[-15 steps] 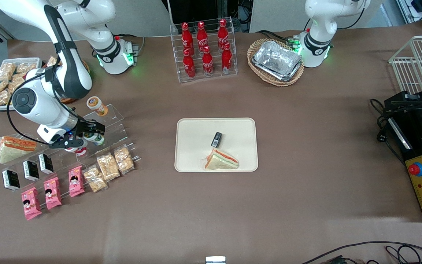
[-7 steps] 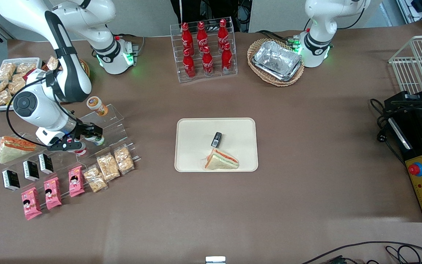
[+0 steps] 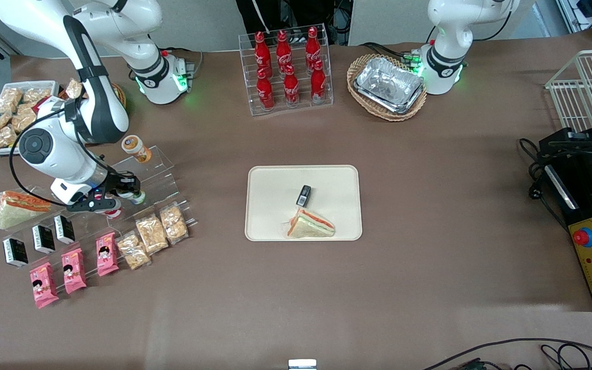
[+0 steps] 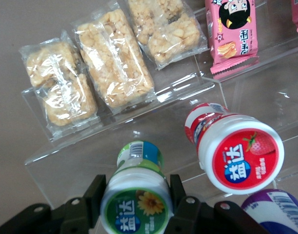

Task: Place green gum on tray
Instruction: 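Close the right gripper on the green-label bottle and lift it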

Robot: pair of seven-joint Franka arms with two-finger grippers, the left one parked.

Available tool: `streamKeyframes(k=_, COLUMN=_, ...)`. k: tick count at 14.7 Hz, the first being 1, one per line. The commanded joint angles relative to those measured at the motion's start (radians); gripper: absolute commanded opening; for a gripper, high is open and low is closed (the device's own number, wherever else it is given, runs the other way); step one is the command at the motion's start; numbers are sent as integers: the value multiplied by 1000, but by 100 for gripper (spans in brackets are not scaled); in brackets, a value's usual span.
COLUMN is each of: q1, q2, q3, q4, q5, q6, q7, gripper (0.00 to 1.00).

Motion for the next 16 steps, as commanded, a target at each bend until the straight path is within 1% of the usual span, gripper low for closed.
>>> streamKeyframes(k=1, q1=-5, q2=-7, q3=0, q4=-10, q5=-22, q6=14, q7=-23, gripper=36)
streamKeyframes(k=3, q1=-7, q2=-15, q3=-1, q4=5, q5=-22, q6=0, q7=-49, gripper=35)
streamKeyframes(k=4, q1=-7, q2=-19, q3=0, q4=31, q5=-21, q6=-38, q7=-49, gripper=35)
streamKeyframes(k=7, q1=-5, q2=-18, q3=0, q4=173, q5=-12, q6=-232, q7=-49, gripper=35)
streamKeyframes(k=10, q1=-5, q2=-18, q3=2, q4=307, q5=-7, q6=-391, q7=-49, gripper=35)
streamKeyframes(k=14, q1=-2, q2=-5, q3=5, q4=538, q5=-1, q6=-653, q7=-49, gripper=35)
streamKeyframes(k=16, q1=0, q2=8, q3=5, q4=632, q5=45, q6=-748, q7=-44, gripper=35)
